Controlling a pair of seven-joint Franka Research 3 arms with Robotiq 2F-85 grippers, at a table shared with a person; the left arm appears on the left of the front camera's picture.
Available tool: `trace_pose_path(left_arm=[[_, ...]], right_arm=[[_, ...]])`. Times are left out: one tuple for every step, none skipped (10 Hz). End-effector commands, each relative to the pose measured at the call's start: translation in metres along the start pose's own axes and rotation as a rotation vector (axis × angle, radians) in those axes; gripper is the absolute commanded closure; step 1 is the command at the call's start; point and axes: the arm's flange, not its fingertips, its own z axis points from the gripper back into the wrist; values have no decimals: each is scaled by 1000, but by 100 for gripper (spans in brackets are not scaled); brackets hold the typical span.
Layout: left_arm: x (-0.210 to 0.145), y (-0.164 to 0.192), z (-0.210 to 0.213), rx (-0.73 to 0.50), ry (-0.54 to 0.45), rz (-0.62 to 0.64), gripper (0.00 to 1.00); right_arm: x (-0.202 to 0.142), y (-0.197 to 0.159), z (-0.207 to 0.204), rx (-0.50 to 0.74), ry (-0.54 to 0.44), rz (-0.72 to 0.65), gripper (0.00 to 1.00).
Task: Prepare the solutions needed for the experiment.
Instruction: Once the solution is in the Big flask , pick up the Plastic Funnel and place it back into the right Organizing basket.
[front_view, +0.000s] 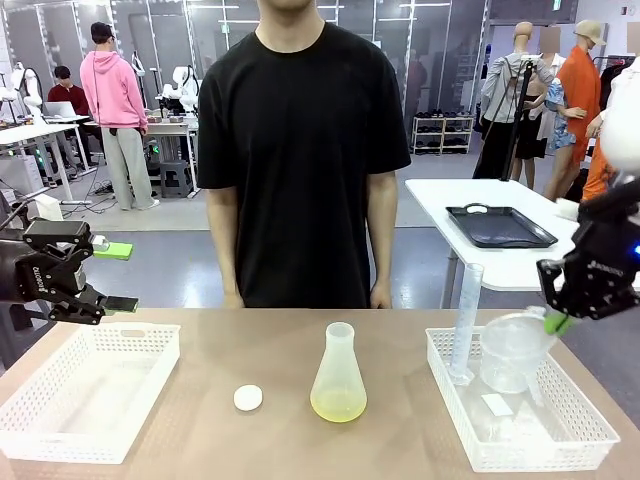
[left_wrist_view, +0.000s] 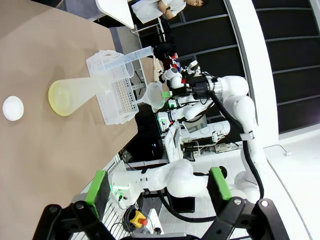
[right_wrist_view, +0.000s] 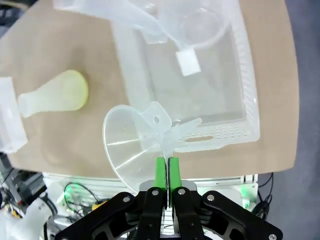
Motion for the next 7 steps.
trace_pose_path(left_arm=[[2,-2,-2,-29,-10,3,0],[2,-2,-2,-29,-10,3,0],[2,-2,-2,-29,-10,3,0],[2,-2,-2,-29,-10,3,0],[2,-2,-2,-29,-10,3,0],[2,-2,-2,-29,-10,3,0],[2,-2,-2,-29,-10,3,0]], right_arm=[[9,4,-18,-72,3,-133,96],[15,-2,-32,-102,6,-180,96],[20,-5,-44,-121,5,-210,96],[25,-7,-55,-126,-5,-228,96],[32,-8,-64,-119,-23,-256,96],[37,-8,-71,-115,-37,-270,96],[42,-8,-76,-112,-54,-283,96]])
